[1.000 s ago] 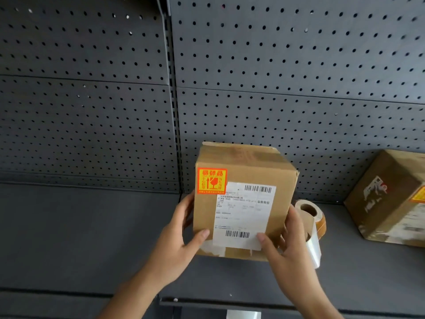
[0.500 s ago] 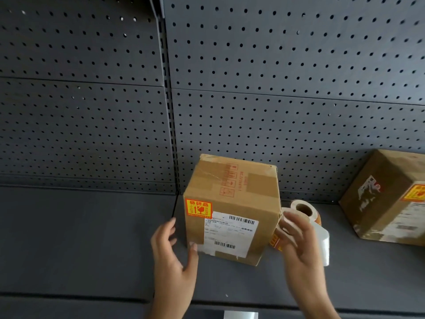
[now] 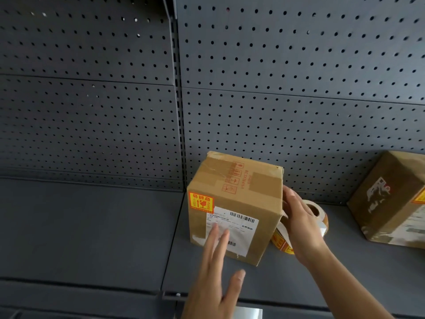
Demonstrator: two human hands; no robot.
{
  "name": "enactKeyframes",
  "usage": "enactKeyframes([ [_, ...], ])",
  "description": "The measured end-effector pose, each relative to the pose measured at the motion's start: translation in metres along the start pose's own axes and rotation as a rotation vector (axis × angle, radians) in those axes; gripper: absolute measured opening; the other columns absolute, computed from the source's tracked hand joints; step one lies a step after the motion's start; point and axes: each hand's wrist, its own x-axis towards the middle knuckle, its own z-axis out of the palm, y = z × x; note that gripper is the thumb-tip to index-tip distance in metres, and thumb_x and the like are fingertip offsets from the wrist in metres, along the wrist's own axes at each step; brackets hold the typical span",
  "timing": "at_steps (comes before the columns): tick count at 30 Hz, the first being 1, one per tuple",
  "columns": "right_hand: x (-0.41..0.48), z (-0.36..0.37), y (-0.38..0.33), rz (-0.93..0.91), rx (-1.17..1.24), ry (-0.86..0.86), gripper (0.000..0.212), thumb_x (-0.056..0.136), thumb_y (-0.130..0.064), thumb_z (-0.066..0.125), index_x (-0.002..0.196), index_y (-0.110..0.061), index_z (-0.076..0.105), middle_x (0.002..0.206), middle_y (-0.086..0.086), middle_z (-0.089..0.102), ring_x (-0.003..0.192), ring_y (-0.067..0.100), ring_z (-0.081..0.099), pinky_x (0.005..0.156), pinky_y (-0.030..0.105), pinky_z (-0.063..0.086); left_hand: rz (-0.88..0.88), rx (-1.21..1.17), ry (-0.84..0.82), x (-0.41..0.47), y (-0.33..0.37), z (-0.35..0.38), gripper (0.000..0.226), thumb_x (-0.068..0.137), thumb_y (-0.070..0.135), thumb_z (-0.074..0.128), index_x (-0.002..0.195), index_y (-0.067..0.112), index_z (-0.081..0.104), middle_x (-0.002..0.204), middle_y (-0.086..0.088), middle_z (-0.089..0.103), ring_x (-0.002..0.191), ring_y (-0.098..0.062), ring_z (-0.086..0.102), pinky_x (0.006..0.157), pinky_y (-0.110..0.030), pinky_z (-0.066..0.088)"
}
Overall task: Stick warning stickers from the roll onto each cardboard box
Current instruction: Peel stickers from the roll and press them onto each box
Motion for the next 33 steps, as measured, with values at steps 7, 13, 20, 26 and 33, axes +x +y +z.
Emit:
enactKeyframes([
  [7, -0.04, -0.015, 0.022, -0.031, -0.04, 0.047, 0.03, 0.107, -0.024, 0.043, 0.119, -0.034, 0.069, 0.119, -0.008, 0.072, 0.114, 0.008, 0.066, 0.103, 0.038, 0.049, -0.069, -0.025, -0.082, 0.015, -0.003, -0.026, 0.093, 0.085, 0.082, 0.037, 0.154, 0.048, -0.016, 0.161, 0.033, -0.02, 0.148, 0.014, -0.007, 0.113, -0.007, 0.013],
  [13, -0.076, -0.013, 0.042, -0.079, -0.065, -0.004, 0.031, 0.101, -0.001, 0.048, 0.114, -0.018, 0.069, 0.109, -0.001, 0.074, 0.111, 0.017, 0.068, 0.097, 0.038, 0.053, -0.116, -0.051, -0.233, 0.049, -0.026, -0.05, 0.101, 0.08, 0.081, 0.052, 0.156, 0.047, -0.005, 0.164, 0.025, 0.013, 0.146, -0.001, 0.032, 0.113, -0.044, 0.042],
  [20, -0.074, -0.017, 0.038, -0.08, -0.052, -0.006, 0.029, 0.102, -0.002, 0.046, 0.115, -0.013, 0.069, 0.11, 0.0, 0.074, 0.107, 0.02, 0.07, 0.093, 0.038, 0.059, -0.101, 0.022, -0.228, 0.062, -0.034, -0.059, 0.088, 0.085, 0.08, 0.046, 0.156, 0.046, 0.008, 0.161, 0.024, 0.024, 0.142, 0.0, 0.038, 0.108, -0.041, 0.048],
  [26, -0.034, -0.025, 0.019, -0.038, 0.038, 0.104, 0.028, 0.105, -0.011, 0.046, 0.116, -0.019, 0.07, 0.114, 0.004, 0.074, 0.107, 0.022, 0.071, 0.102, 0.051, 0.051, 0.044, 0.022, 0.305, 0.019, -0.014, -0.046, 0.065, 0.094, 0.042, 0.053, 0.154, 0.034, 0.029, 0.159, 0.015, 0.03, 0.146, -0.009, 0.035, 0.115, -0.03, 0.038],
  [33, 0.041, -0.001, -0.003, 0.077, 0.063, 0.001, 0.035, 0.107, -0.033, 0.041, 0.135, -0.025, 0.06, 0.125, -0.001, 0.071, 0.119, 0.017, 0.065, 0.112, 0.044, 0.044, 0.278, 0.21, 0.085, -0.023, -0.015, -0.011, 0.078, 0.089, 0.036, 0.06, 0.158, 0.03, 0.024, 0.165, 0.009, 0.025, 0.15, -0.011, 0.031, 0.106, -0.027, 0.047],
])
